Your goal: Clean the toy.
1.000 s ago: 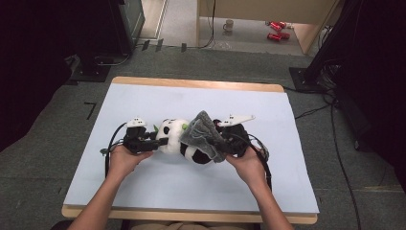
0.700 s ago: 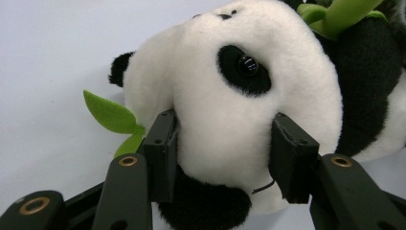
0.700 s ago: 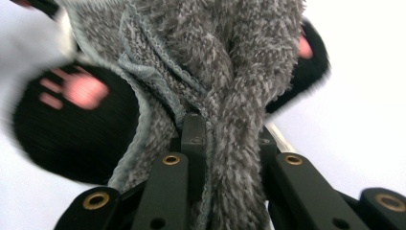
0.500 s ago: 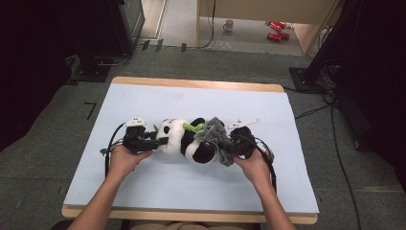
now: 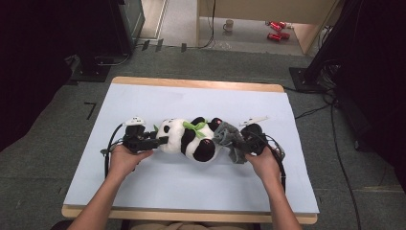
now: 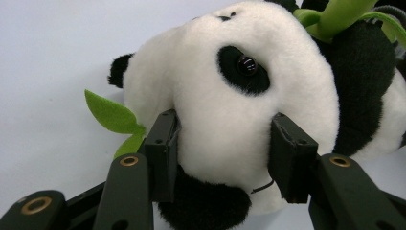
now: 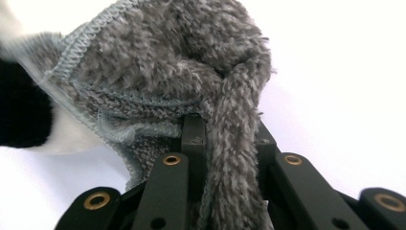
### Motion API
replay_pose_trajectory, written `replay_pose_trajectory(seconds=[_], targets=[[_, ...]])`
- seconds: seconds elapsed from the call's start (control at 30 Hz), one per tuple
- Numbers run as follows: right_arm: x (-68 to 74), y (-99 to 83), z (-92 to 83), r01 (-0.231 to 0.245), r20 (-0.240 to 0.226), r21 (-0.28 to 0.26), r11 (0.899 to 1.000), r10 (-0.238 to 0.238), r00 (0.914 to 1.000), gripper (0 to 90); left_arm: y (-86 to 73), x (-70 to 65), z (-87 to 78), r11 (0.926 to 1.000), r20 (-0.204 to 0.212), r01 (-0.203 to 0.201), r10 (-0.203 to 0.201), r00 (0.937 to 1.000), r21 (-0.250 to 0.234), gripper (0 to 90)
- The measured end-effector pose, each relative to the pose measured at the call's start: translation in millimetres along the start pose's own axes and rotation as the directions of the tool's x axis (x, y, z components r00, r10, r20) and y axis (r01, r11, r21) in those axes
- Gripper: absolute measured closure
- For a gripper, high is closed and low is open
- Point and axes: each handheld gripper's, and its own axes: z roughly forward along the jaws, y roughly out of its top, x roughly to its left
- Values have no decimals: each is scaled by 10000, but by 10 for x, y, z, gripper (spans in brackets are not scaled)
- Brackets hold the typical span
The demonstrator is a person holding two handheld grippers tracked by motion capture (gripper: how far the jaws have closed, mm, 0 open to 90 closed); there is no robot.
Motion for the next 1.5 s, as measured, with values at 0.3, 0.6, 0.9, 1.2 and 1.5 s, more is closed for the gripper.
replay_pose_trajectory(seconds=[0.3, 0.6, 0.9, 1.2, 1.5], targets=[[-33, 152, -399, -911, -927, -1582, 9832, 771, 9927, 756, 16, -130, 14, 9977, 169, 631, -636, 9978, 249, 538], [422, 407, -657, 143, -1418, -2448, 9695, -504, 9886, 756, -8, -342, 40, 9985, -282, 247, -233, 9993, 481, 549], [886, 468, -484, 1108, -2042, -2128, 9708, -1551, 9666, 755, -38, -328, 23, 9997, -294, -139, 145, 9995, 213, 515], [892, 396, -202, 1155, -1910, -1607, 9802, -1457, 9707, 754, -54, -280, -55, 9941, 92, -1065, 1067, 9942, -224, 341], [758, 410, -129, 888, -1848, -1811, 9794, -1226, 9751, 753, -91, -174, -176, 9930, 28, -1133, 1134, 9935, -330, 312]])
